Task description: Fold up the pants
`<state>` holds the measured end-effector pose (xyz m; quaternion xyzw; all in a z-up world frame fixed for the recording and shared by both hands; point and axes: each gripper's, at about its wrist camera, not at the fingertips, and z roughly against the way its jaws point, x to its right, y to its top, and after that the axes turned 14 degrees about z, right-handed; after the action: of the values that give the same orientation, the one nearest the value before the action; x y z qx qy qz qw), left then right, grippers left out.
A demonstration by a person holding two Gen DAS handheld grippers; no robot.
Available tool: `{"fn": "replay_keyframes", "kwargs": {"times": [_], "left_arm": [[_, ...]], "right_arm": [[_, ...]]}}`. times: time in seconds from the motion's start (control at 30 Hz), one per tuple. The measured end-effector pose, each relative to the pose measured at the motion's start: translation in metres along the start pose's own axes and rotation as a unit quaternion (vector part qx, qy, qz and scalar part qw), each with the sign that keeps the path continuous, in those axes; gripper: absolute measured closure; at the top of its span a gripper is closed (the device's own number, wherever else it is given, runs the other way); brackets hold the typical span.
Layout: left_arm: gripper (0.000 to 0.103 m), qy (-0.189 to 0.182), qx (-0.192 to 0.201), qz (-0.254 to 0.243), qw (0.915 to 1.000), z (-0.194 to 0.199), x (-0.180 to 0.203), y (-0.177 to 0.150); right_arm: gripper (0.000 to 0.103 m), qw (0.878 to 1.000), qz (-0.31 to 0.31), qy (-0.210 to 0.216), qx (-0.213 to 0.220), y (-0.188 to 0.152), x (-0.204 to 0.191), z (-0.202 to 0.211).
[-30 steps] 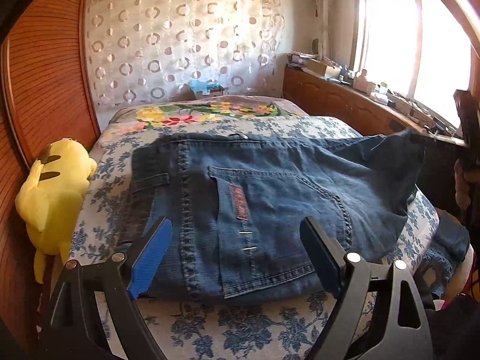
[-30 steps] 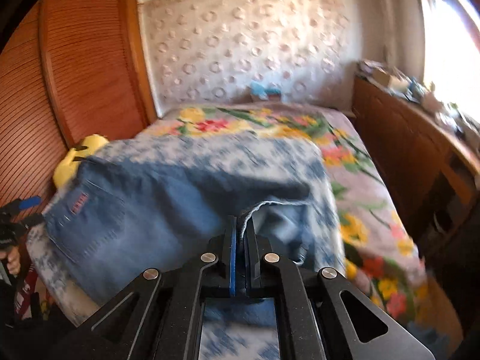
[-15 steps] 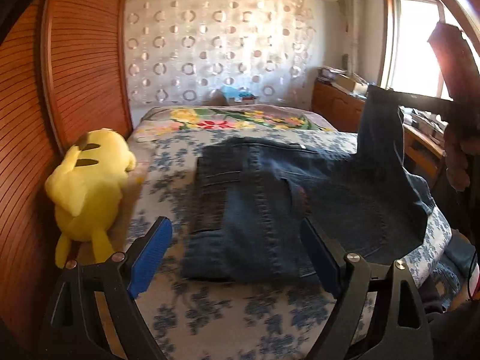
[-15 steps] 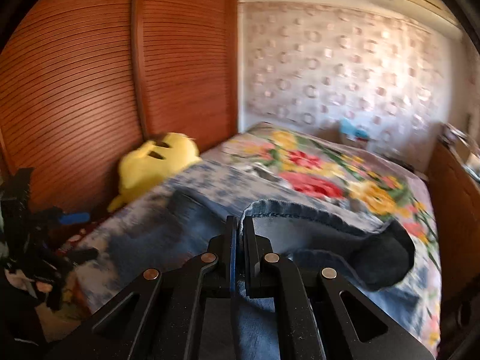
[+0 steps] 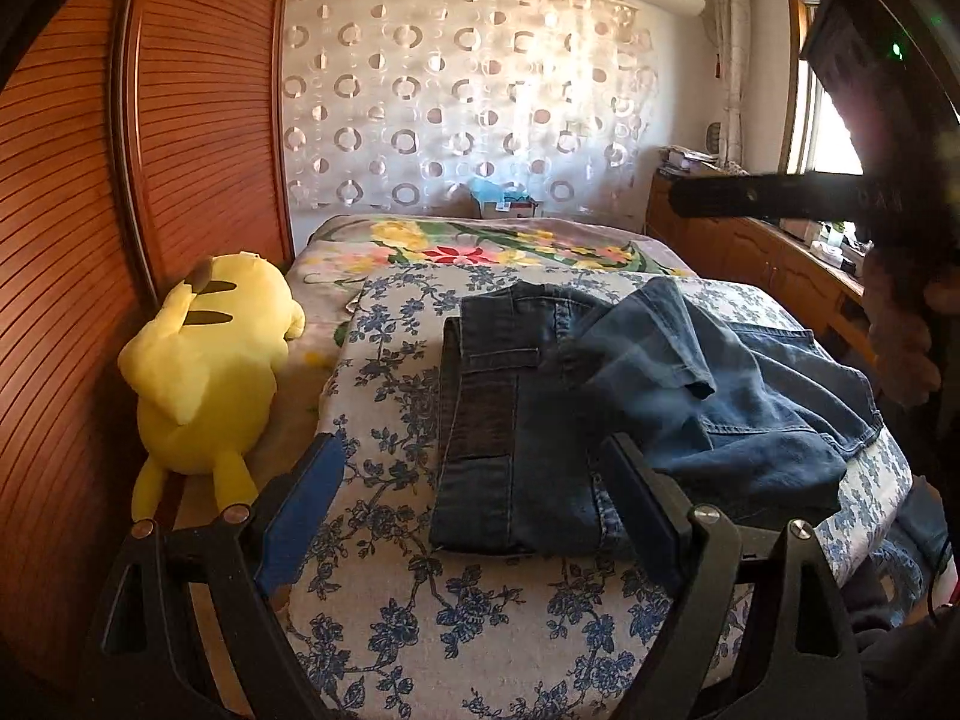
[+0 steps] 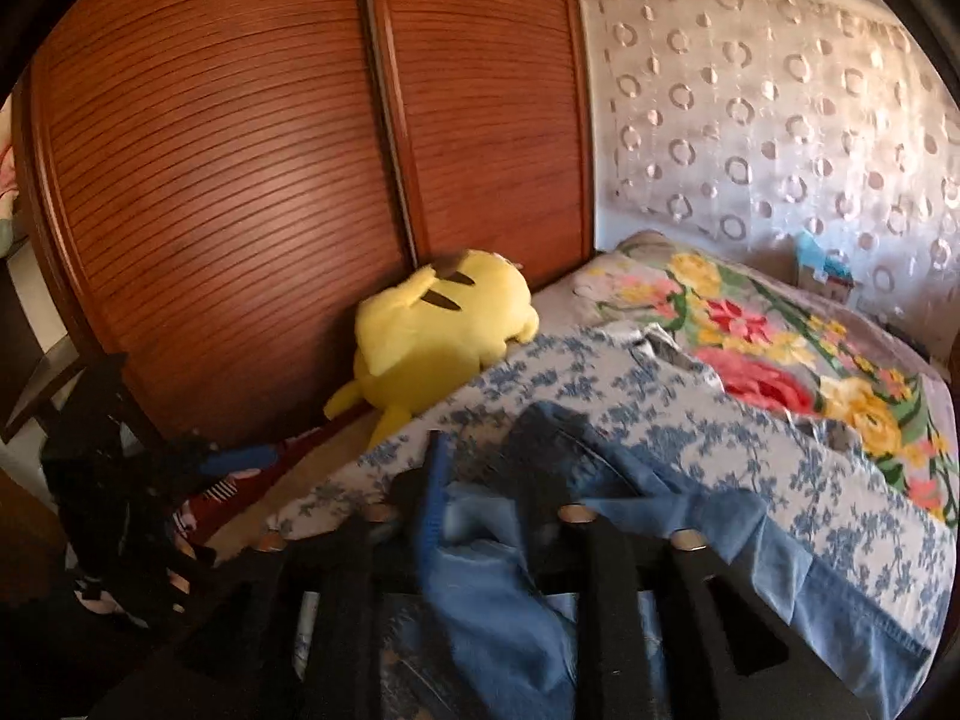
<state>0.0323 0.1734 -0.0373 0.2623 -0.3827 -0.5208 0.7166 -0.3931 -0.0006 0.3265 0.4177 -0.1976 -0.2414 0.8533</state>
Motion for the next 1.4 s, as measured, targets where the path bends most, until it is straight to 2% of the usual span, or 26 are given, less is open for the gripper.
{"fn": "replay_keyframes", "kwargs": {"times": [0.13, 0.2, 0.37, 0.53, 0.6, 0.83, 0.9, 0.93, 0.97, 1.0, 1.03, 1.13, 1.27, 1.4], "left_arm": [[0.015, -0.009, -0.007, -0.004, 0.9999, -0.008, 0.009, 0.000], [0.015, -0.015, -0.011, -0.009, 0.9998, -0.012, 0.014, 0.000], [0.018, -0.032, -0.031, -0.020, 0.9988, -0.034, 0.028, -0.002], [0.037, -0.043, -0.049, -0.029, 0.9974, -0.056, 0.038, -0.001], [0.051, -0.048, -0.063, -0.027, 0.9965, -0.067, 0.039, 0.000], [0.071, -0.042, -0.093, -0.031, 0.9944, -0.084, 0.039, -0.011], [0.086, -0.042, -0.093, -0.033, 0.9942, -0.083, 0.039, -0.013], [0.088, -0.041, -0.091, -0.035, 0.9943, -0.082, 0.039, -0.014], [0.095, -0.043, -0.090, -0.037, 0.9943, -0.081, 0.039, -0.015], [0.096, -0.043, -0.089, -0.040, 0.9944, -0.079, 0.040, -0.016], [0.096, -0.044, -0.082, -0.040, 0.9948, -0.075, 0.040, -0.016], [0.098, -0.056, -0.060, -0.039, 0.9958, -0.052, 0.041, -0.017], [0.099, -0.069, -0.033, -0.033, 0.9965, -0.022, 0.037, -0.018], [0.099, -0.061, -0.017, -0.023, 0.9978, -0.005, 0.022, -0.019]], "right_arm": [[0.062, 1.000, -0.010, -0.025, -0.005, -0.011, 0.011, 0.008], [0.062, 0.999, -0.014, -0.044, -0.019, -0.022, 0.007, 0.006], [0.062, 0.996, -0.034, -0.058, -0.062, -0.049, 0.008, -0.006], [0.062, 0.993, -0.058, -0.050, -0.091, -0.061, 0.008, -0.027], [0.061, 0.992, -0.065, -0.044, -0.101, -0.064, 0.007, -0.036], [0.060, 0.987, -0.086, -0.021, -0.137, -0.060, 0.010, -0.070], [0.060, 0.986, -0.095, -0.012, -0.140, -0.057, 0.011, -0.073], [0.060, 0.986, -0.096, -0.006, -0.138, -0.057, 0.011, -0.073], [0.066, 0.986, -0.097, -0.004, -0.136, -0.056, 0.011, -0.072], [0.076, 0.987, -0.096, -0.001, -0.130, -0.055, 0.012, -0.073], [0.096, 0.988, -0.093, 0.003, -0.125, -0.053, 0.016, -0.073], [0.101, 0.993, -0.073, 0.000, -0.096, -0.034, 0.019, -0.068], [0.101, 0.997, -0.052, 0.001, -0.054, 0.013, 0.017, -0.057], [0.101, 0.999, -0.031, 0.001, -0.032, 0.052, 0.013, -0.064]]}}
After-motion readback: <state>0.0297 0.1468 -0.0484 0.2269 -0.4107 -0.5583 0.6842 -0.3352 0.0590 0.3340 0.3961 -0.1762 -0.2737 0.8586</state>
